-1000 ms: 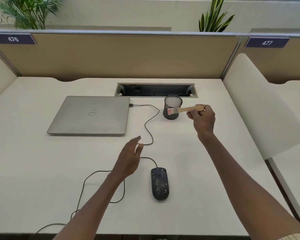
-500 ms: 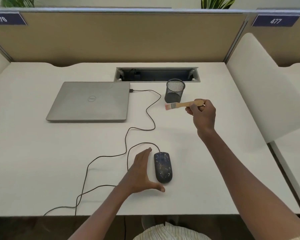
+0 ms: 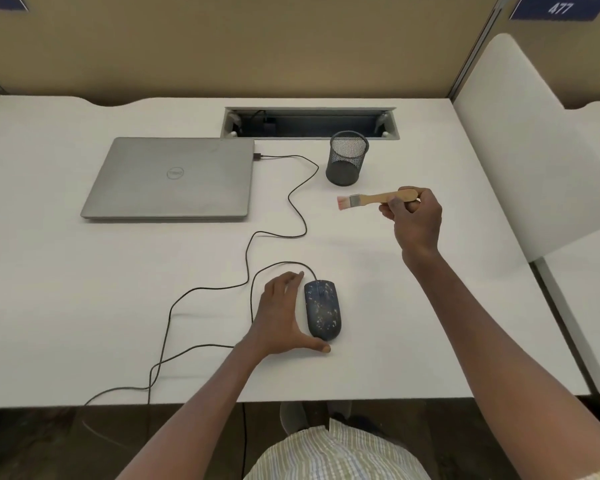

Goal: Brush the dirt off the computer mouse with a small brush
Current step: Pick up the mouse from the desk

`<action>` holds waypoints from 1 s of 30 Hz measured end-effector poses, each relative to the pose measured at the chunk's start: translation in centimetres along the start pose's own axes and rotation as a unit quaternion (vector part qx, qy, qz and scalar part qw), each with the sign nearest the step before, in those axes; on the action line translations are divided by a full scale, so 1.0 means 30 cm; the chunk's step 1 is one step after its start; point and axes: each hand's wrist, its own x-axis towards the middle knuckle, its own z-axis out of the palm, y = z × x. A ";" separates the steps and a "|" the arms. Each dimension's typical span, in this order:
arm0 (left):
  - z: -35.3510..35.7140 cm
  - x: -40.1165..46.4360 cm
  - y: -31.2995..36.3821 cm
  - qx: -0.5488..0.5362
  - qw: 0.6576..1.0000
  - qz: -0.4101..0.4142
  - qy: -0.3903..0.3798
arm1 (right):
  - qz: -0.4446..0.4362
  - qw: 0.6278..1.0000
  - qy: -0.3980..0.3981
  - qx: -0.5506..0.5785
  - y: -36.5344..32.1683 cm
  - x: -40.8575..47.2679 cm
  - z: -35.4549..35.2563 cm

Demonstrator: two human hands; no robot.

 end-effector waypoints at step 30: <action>0.005 0.012 0.003 -0.033 0.998 0.014 0.043 | -0.007 0.999 0.002 -0.038 0.019 -0.062 -0.063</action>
